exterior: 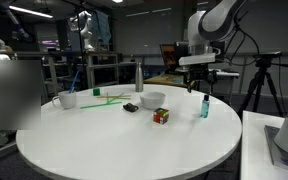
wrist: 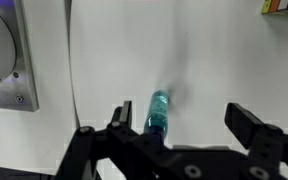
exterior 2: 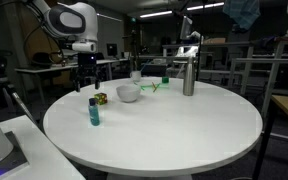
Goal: Put the bottle in the bowl
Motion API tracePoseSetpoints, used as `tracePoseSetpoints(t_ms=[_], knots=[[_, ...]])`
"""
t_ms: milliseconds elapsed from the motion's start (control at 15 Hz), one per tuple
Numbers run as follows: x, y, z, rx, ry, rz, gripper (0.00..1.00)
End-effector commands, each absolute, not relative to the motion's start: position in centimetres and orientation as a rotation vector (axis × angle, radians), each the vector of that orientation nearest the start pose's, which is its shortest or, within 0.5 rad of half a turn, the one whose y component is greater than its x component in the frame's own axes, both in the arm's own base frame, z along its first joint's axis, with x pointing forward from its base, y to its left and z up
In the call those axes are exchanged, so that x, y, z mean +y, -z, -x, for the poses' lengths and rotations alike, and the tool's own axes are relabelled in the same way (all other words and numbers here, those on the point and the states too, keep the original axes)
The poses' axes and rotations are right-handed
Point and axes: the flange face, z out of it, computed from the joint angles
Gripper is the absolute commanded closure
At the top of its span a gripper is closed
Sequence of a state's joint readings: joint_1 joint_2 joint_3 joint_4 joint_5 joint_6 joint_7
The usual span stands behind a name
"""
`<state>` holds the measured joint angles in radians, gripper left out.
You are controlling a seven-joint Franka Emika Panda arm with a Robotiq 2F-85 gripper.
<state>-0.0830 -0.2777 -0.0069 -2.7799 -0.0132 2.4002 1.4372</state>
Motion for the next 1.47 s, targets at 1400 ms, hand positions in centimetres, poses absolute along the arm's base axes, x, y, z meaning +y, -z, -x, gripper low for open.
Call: tracePoseSetpoints(t_ms=[1400], knots=[[-9.7,-22.0,-34.9,2.212,-0.309,2.265,0.04]])
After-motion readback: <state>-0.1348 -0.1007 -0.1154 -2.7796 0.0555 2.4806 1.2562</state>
